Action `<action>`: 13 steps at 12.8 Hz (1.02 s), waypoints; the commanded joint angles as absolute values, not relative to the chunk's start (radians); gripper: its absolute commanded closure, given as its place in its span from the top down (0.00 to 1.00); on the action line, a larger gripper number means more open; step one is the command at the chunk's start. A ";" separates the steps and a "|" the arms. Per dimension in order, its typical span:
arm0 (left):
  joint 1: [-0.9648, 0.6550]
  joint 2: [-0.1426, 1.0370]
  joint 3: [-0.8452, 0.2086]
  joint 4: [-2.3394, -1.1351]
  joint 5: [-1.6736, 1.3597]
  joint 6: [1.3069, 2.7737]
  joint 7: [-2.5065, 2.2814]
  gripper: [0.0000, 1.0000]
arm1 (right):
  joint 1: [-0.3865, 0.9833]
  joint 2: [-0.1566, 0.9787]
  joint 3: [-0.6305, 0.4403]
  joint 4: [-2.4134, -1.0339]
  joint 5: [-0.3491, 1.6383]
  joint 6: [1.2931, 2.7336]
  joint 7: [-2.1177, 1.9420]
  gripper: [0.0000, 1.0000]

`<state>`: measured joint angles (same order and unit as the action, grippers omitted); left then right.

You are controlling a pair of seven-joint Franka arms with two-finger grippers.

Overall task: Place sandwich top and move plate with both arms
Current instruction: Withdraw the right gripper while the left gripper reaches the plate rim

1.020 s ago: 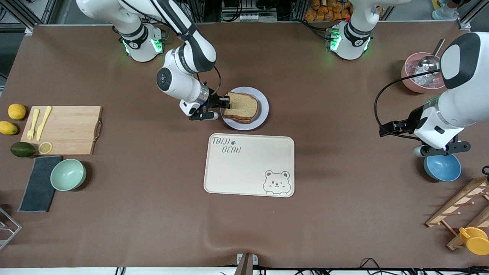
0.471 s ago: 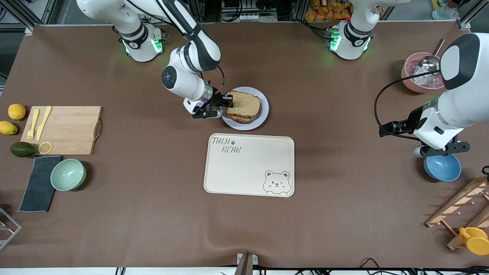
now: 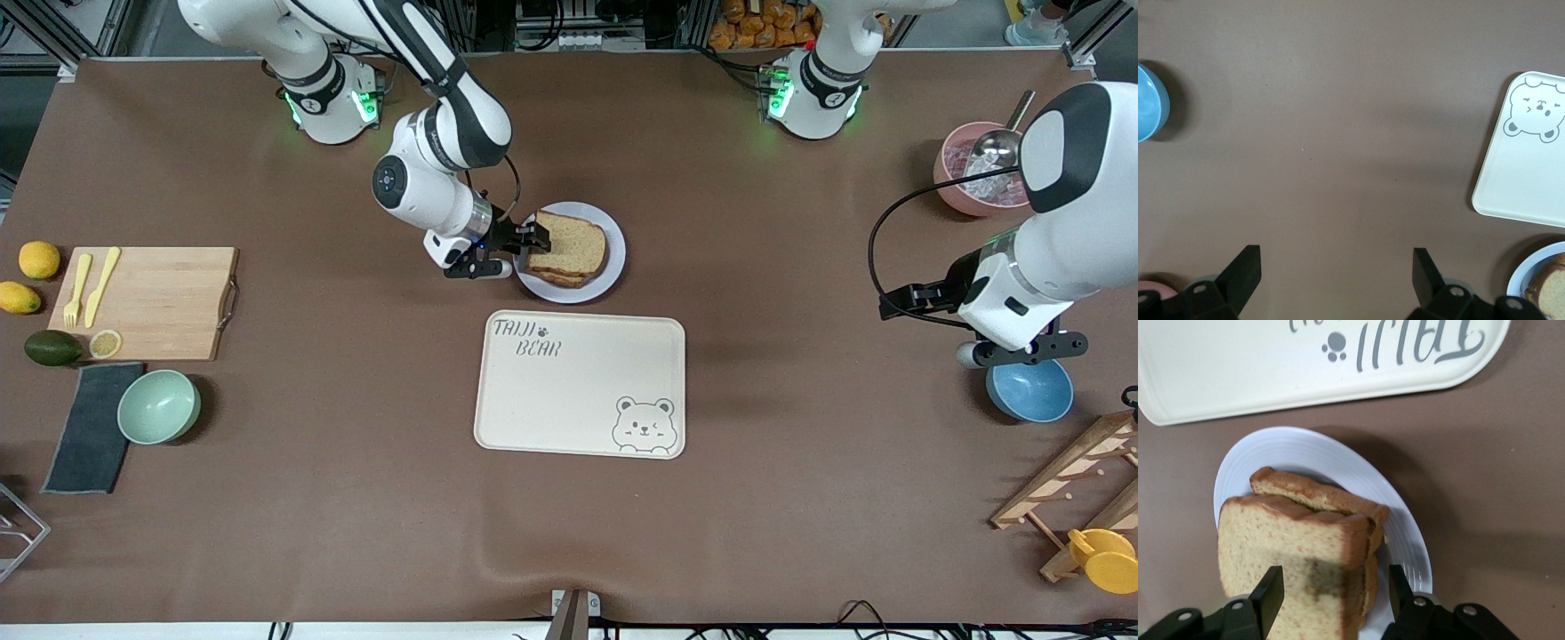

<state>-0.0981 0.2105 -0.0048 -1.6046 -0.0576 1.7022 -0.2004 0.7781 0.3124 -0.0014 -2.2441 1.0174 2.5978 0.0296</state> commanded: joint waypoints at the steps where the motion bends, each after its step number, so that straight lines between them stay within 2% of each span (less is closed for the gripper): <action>1: -0.097 0.206 -0.005 -1.609 -0.072 1.713 -0.190 1.00 | 0.770 0.288 -0.002 -2.244 1.035 2.594 0.048 0.72; 4: -0.089 0.203 -0.005 -1.618 -0.138 1.712 -0.199 1.00 | 0.712 0.256 -0.005 -2.243 1.034 2.565 0.048 0.72; 7: -0.087 0.199 -0.003 -1.631 -0.215 1.710 -0.210 1.00 | 0.603 0.215 -0.024 -2.201 0.993 2.404 0.046 0.75; 11: -0.087 0.202 -0.003 -1.666 -0.300 1.710 -0.213 1.00 | 0.439 0.213 -0.098 -2.058 0.737 2.168 0.046 0.75; 13: -0.081 0.201 -0.002 -1.738 -0.438 1.726 -0.215 1.00 | 0.344 0.221 -0.100 -1.946 0.571 2.026 0.048 0.75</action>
